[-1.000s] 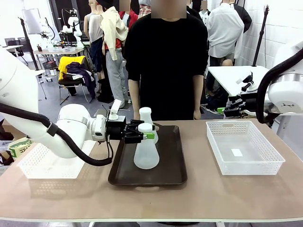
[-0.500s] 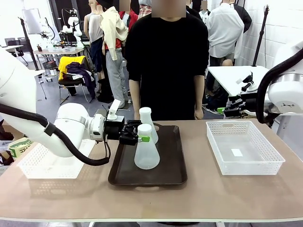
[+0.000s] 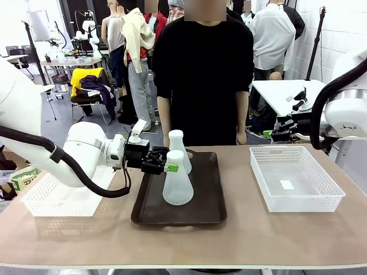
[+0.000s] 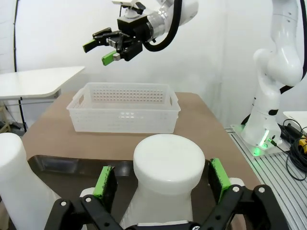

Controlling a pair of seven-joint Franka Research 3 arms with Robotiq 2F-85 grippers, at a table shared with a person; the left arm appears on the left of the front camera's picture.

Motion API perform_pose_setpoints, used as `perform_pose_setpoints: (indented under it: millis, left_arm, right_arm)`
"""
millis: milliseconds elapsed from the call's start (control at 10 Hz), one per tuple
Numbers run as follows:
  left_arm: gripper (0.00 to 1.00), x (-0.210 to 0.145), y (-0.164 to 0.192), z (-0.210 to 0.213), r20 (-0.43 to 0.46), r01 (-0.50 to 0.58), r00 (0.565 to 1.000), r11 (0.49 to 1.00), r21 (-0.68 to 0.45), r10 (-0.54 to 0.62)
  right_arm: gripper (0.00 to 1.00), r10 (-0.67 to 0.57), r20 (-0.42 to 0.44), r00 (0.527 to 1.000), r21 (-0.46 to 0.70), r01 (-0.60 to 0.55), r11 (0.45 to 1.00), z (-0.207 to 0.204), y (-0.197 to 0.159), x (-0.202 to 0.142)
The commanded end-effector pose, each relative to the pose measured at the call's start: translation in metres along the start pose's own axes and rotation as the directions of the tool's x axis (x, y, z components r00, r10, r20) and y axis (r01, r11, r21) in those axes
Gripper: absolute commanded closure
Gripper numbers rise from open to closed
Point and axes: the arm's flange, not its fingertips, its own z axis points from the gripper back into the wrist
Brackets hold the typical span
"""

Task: Prepare the laboratory tools.
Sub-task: Place the picked Big flask upright in the Handle tray as directed by the person.

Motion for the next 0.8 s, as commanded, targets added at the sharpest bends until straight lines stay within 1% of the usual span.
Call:
perform_pose_setpoints:
  millis: [0,700]
  left_arm:
    - [0.0,0.0006,-0.0006,-0.0003,0.001,0.029,1.0,1.0,0.001,-0.029]
    - [0.0,0.0006,-0.0006,-0.0003,0.001,0.029,1.0,1.0,0.001,-0.029]
  right_arm:
    - [0.0,-0.007,-0.007,1.0,0.007,0.008,1.0,0.0008,-0.0004,0.0013]
    - [0.0,-0.007,-0.007,1.0,0.007,0.008,1.0,0.0008,-0.0004,0.0013]
